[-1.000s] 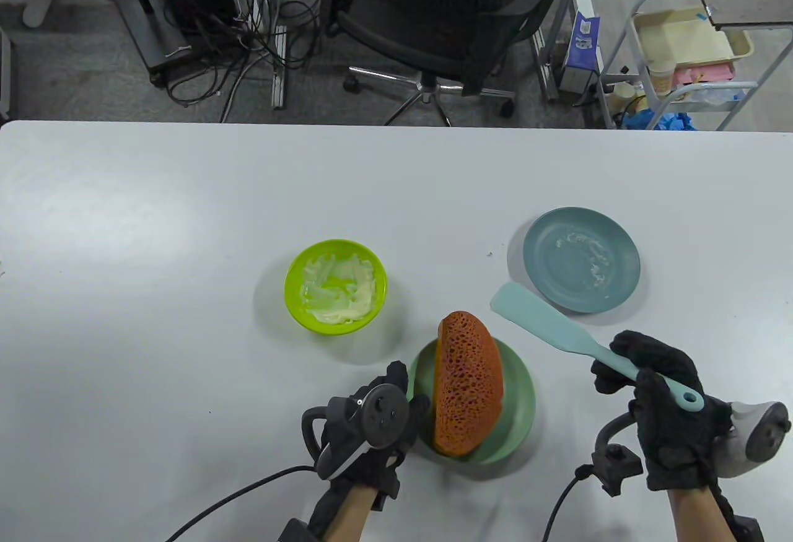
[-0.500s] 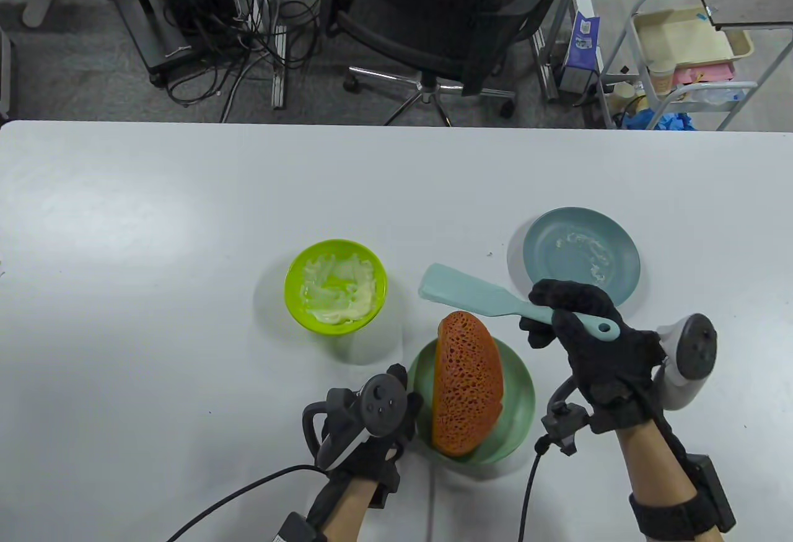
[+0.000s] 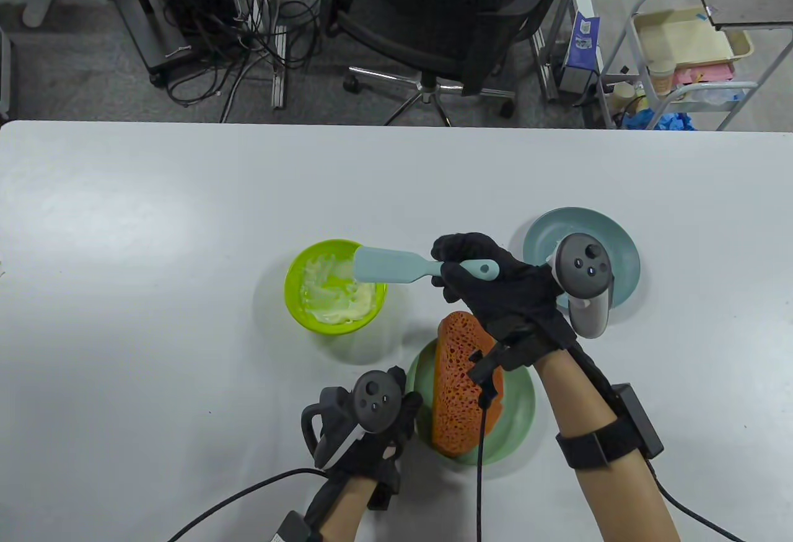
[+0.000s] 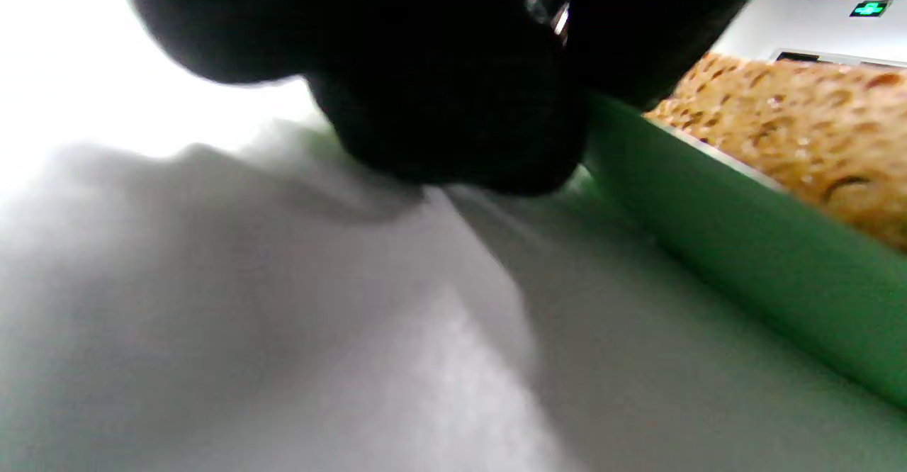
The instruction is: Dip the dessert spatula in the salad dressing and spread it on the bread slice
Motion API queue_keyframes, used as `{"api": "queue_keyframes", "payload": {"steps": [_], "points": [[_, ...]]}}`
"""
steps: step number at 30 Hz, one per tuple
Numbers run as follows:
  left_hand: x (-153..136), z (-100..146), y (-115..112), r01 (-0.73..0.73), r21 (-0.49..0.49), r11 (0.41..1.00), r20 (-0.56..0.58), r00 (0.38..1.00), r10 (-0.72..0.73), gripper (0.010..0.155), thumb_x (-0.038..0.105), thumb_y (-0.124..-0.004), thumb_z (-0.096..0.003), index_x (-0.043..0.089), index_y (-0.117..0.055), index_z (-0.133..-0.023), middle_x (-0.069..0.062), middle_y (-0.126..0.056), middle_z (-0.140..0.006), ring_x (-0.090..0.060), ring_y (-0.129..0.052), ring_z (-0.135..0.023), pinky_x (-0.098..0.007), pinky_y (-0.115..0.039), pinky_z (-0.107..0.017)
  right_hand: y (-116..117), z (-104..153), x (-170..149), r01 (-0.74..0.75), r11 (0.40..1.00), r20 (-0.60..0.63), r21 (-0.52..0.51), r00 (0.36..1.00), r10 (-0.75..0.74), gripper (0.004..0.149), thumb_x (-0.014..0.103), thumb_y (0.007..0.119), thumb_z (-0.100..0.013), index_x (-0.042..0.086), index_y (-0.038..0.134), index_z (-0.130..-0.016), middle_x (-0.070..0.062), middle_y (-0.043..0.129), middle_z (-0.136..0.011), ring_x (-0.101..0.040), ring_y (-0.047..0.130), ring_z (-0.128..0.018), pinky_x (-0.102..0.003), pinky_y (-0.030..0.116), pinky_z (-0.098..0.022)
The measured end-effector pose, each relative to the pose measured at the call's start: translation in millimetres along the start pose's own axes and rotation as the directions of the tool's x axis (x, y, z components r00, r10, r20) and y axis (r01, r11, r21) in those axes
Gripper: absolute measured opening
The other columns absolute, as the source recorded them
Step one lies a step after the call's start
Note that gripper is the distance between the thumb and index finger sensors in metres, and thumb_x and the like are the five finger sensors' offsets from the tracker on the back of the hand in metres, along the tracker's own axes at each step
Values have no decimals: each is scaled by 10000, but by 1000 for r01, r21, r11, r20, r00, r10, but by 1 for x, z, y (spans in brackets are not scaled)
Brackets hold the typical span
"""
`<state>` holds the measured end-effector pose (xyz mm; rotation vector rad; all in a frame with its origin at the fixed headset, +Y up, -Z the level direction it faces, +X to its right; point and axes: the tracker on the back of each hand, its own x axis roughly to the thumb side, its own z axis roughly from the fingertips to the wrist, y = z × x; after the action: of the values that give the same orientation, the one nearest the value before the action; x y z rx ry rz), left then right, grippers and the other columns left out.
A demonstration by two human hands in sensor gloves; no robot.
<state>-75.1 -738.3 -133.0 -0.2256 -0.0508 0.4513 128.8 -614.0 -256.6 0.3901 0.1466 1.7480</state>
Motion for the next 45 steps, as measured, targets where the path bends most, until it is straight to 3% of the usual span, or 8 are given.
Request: {"api": "queue_keyframes", "payload": {"steps": [9,21,45], "points": [[-2,0,0,-21,9,1000,-1,1000,21,542,446,-851,-504,92,-813,-913,34,-1046,-539,-101,-1078,-277,-270,-927,-179,38,-33,-16,15,991,-126,130,992,2,470,350,851,-497,197,685,-910,-171,703,-976,-447,882,-737,-482,869,-547],[-3,-1,0,-47,-13,999,-3,999,47,554,453,-849,-505,87,-807,-919,28,-1045,-550,-106,-1082,-288,-269,-928,-186,65,-49,-37,-24,987,-201,158,978,56,494,338,863,-491,193,672,-923,-181,687,-985,-438,881,-770,-473,866,-576],[-5,-2,0,-69,-16,997,-14,998,69,557,456,-853,-502,92,-805,-921,27,-1045,-553,-111,-1083,-292,-269,-931,-194,28,-35,-25,-125,985,-234,117,961,149,472,356,848,-501,177,682,-905,-195,705,-955,-449,899,-710,-473,874,-524]]}}
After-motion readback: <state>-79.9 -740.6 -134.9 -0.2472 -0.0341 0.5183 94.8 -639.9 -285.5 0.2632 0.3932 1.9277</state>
